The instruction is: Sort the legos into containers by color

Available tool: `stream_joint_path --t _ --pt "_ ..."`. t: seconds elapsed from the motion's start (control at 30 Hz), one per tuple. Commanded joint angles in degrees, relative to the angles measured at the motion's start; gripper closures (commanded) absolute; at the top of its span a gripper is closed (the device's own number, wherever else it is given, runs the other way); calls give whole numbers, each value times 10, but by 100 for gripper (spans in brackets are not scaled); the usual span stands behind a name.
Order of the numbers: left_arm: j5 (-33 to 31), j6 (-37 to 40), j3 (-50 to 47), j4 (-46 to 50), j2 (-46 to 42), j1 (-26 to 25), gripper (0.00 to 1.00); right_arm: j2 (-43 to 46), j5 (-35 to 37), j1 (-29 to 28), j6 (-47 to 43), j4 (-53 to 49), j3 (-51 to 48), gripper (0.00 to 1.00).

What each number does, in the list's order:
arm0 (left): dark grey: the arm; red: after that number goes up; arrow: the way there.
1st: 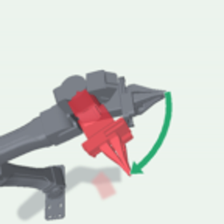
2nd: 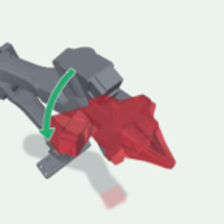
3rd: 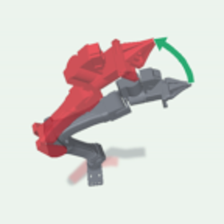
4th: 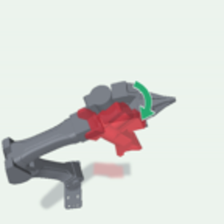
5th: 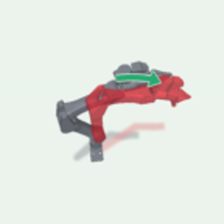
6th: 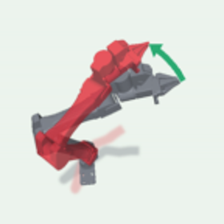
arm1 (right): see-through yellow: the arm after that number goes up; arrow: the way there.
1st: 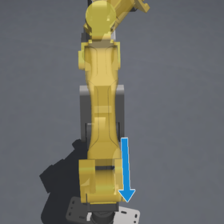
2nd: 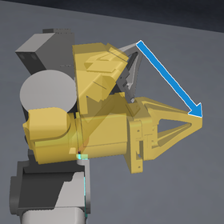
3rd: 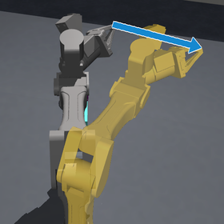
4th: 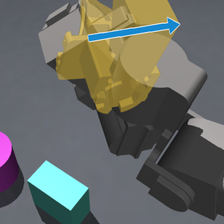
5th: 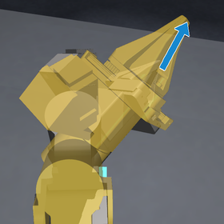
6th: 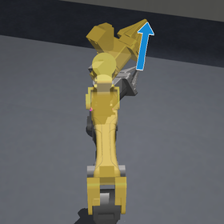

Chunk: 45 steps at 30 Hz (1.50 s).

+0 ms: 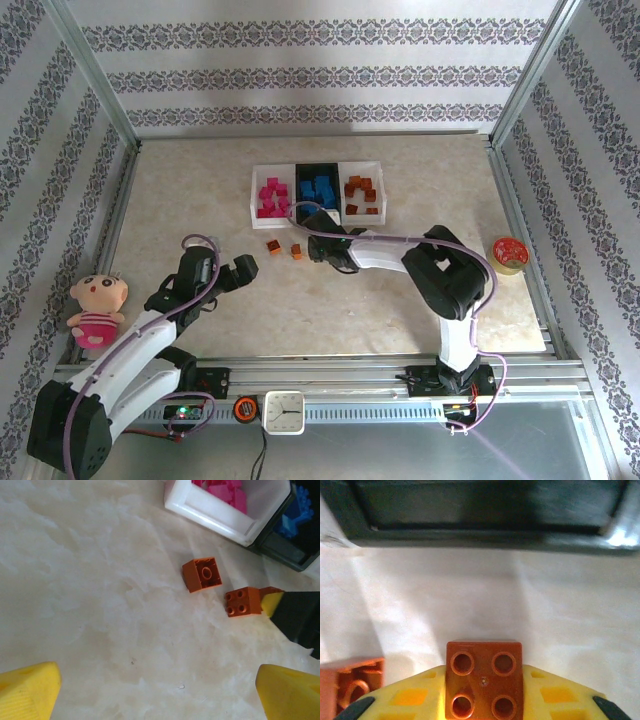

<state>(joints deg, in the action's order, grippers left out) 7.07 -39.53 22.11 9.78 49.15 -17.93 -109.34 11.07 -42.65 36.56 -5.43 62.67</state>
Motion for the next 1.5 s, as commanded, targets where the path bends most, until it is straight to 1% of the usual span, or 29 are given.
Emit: stream_joint_path --t 0.0,0.13,0.23,0.33,0.4,0.5,0.63,0.73,0.8,0.87,1.0,1.17,1.2,1.23,1.3,1.4,1.47 --pt "14 17 14 -16 16 1 0 53 -3 11 -31 0 -38 72" --pt "21 24 26 -22 39 1 0 124 -26 13 -79 -4 -48 73" --pt "24 26 32 -36 59 1 0 128 -42 25 -102 -30 -2 73" --pt "29 24 38 -55 87 1 0 96 -35 37 -116 -44 61 73" --pt "35 25 47 -65 110 1 0 58 -25 47 -122 -52 114 73" --pt "42 30 69 -60 146 1 0 -3 -7 64 -125 -72 193 72" --pt "45 34 85 -48 165 1 0 -74 -2 85 -121 -96 283 69" --pt "42 32 82 -48 157 1 0 -118 -5 93 -125 -120 351 58" --pt "41 29 78 -47 147 0 0 -127 -7 94 -131 -125 371 40" --pt "39 30 75 -43 135 1 0 -116 -11 93 -136 -120 366 33" --pt "29 38 75 -23 115 1 0 -62 -13 89 -135 -101 309 24" --pt "4 40 70 -9 89 1 0 7 -20 68 -119 -79 209 22" --pt "0 39 66 -9 82 1 0 15 -20 67 -112 -75 192 22" --pt "-2 38 64 -11 78 0 0 18 -21 69 -107 -74 186 24" --pt "-6 36 61 -10 72 1 0 11 -22 74 -99 -87 192 33" --pt "-1 36 66 -7 72 1 0 -5 -28 74 -76 -93 210 38" --pt "1 35 70 -2 75 1 0 -19 -14 67 -61 -97 223 39"
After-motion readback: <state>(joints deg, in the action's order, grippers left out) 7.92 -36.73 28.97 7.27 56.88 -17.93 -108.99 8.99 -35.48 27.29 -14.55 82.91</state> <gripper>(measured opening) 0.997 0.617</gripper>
